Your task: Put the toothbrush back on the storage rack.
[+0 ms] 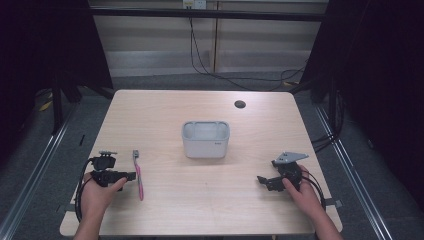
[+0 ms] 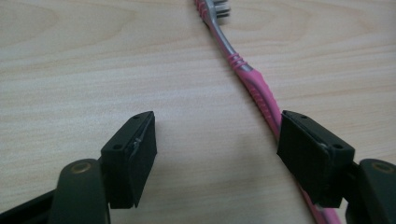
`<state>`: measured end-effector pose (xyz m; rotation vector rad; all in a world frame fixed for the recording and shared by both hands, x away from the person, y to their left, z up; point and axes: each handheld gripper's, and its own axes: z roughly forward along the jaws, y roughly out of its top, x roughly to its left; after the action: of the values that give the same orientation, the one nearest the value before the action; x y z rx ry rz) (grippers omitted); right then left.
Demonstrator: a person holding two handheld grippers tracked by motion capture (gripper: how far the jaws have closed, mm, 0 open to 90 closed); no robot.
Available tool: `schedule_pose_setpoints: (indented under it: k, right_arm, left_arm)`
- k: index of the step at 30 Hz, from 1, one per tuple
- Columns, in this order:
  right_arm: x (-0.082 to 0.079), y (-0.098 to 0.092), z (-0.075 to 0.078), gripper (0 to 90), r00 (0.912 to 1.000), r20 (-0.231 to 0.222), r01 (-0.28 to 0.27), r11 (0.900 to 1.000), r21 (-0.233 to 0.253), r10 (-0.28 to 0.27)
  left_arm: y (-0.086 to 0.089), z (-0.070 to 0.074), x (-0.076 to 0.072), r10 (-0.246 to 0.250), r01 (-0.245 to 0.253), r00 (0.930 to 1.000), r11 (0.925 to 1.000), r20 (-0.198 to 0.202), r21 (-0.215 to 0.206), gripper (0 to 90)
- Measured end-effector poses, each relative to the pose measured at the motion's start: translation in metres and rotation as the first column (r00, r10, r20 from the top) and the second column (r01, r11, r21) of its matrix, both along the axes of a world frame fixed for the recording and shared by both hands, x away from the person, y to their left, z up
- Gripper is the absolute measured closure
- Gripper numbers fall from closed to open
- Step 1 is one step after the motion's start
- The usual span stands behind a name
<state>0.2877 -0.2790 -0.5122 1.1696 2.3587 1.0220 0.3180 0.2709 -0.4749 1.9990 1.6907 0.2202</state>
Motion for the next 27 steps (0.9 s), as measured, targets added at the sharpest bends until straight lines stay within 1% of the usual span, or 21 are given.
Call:
schedule_pose_setpoints:
  k: [1, 2, 3, 6, 11, 12, 13, 15, 16, 19, 21, 22, 25, 26, 27]
  right_arm:
    - [0.0, 0.0, 0.0, 12.6, 1.0, 0.0, -0.001, 1.0, 0.0, 0.001]
    - [0.0, 0.0, 0.0, 12.6, 1.0, 0.0, 0.0, 1.0, 0.0, 0.0]
    - [0.0, 0.0, 0.0, 12.6, 1.0, 0.0, 0.0, 1.0, 0.0, 0.0]
    - [0.0, 0.0, 0.0, 12.6, 1.0, 0.0, -0.001, 1.0, 0.0, 0.001]
    - [0.0, 0.0, 0.0, 12.6, 1.0, 0.0, -0.001, 1.0, 0.0, 0.001]
    - [0.0, 0.0, 0.0, 12.6, 1.0, 0.0, -0.001, 1.0, 0.0, 0.001]
    - [0.0, 0.0, 0.0, 12.6, 1.0, 0.0, 0.0, 1.0, 0.0, 0.0]
    - [0.0, 0.0, 0.0, 12.6, 1.0, 0.0, -0.001, 1.0, 0.0, 0.001]
    - [0.0, 0.0, 0.0, 12.6, 1.0, -0.001, 0.0, 1.0, 0.0, 0.0]
    - [0.0, 0.0, 0.0, 12.6, 1.0, -0.001, 0.001, 1.0, -0.002, -0.001]
    - [0.0, 0.0, 0.0, 12.6, 1.0, 0.0, 0.0, 1.0, -0.002, 0.0]
    - [0.0, 0.0, 0.0, 12.6, 1.0, -0.001, 0.0, 1.0, 0.0, 0.0]
    - [0.0, 0.0, 0.0, 12.6, 1.0, -0.001, 0.0, 1.0, -0.001, 0.0]
    - [0.0, 0.0, 0.0, 12.6, 1.0, -0.001, 0.0, 1.0, -0.002, 0.0]
    - [0.0, 0.0, 0.0, 12.6, 1.0, 0.0, -0.001, 1.0, -0.001, 0.001]
  left_arm:
    - [0.0, 0.002, 0.001, 0.003, -0.003, 0.9999, 0.9999, -0.016, -0.01, 28.5]
    - [0.0, 0.003, 0.003, 0.007, -0.007, 0.9996, 1.0, -0.027, -0.004, 29.3]
    - [0.0, 0.004, 0.004, 0.013, -0.013, 0.9995, 0.9999, -0.027, -0.002, 29.5]
    - [-0.001, 0.007, 0.007, 0.024, -0.025, 0.9988, 0.9995, -0.043, -0.019, 29.6]
    - [0.0, 0.012, 0.012, 0.031, -0.033, 0.9978, 0.999, -0.059, -0.031, 30.5]
    - [0.001, 0.015, 0.015, 0.043, -0.046, 0.9969, 0.9978, -0.066, -0.048, 31.0]
    - [0.002, 0.016, 0.016, 0.05, -0.054, 0.9959, 0.997, -0.075, -0.055, 31.6]
    - [0.001, 0.016, 0.019, 0.047, -0.052, 0.9954, 0.9973, -0.084, -0.053, 32.1]
    - [0.001, 0.016, 0.02, 0.054, -0.059, 0.9943, 0.9964, -0.092, -0.06, 32.3]
    - [-0.001, 0.019, 0.023, 0.048, -0.054, 0.9943, 0.9969, -0.096, -0.058, 33.9]
    - [-0.001, 0.022, 0.026, 0.058, -0.064, 0.9946, 0.9956, -0.086, -0.069, 33.9]
    - [0.0, 0.023, 0.027, 0.06, -0.066, 0.9945, 0.9956, -0.086, -0.067, 33.9]
    - [0.0, 0.027, 0.03, 0.067, -0.075, 0.9923, 0.9948, -0.104, -0.069, 34.7]
    - [0.0, 0.028, 0.031, 0.06, -0.068, 0.9924, 0.9956, -0.107, -0.065, 35.3]
    - [0.001, 0.03, 0.032, 0.06, -0.068, 0.9923, 0.9952, -0.108, -0.071, 35.6]
